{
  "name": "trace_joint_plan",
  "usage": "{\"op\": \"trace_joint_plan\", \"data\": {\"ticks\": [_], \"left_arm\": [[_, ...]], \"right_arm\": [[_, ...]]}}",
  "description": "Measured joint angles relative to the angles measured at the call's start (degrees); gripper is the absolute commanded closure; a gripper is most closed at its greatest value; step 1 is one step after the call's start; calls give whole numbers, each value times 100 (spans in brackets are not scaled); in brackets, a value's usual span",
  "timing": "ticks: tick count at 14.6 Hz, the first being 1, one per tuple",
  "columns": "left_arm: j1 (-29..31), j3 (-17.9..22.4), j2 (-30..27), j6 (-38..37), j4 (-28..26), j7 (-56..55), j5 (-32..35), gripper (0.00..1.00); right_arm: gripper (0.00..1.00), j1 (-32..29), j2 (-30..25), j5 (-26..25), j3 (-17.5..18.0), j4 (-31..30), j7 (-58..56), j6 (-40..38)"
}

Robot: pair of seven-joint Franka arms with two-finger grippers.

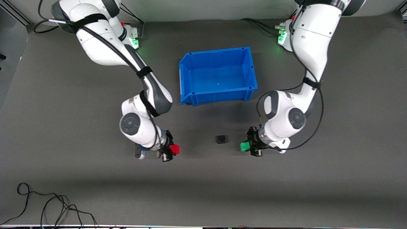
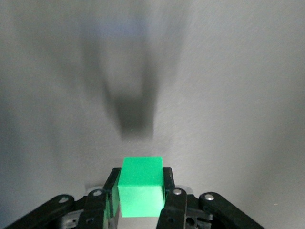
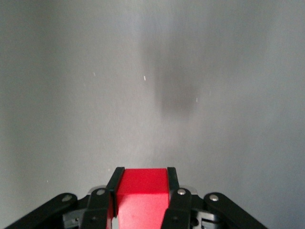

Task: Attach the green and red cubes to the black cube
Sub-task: 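Carry the red cube and green cube toward the black cube, then press the red and green cubes against the black cube's sides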

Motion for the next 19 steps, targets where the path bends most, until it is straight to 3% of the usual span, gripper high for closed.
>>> {"op": "trace_joint_plan", "data": {"ticks": [8,19], "left_arm": [[-383,8,245,305,3,-158,0,86],[-446,21,311,348,-11,-355,3,86]], "right_arm": [[100,530,724,-336,-27,759,1206,0],[100,925,864,-420,-31,828,1725,-3]]}}
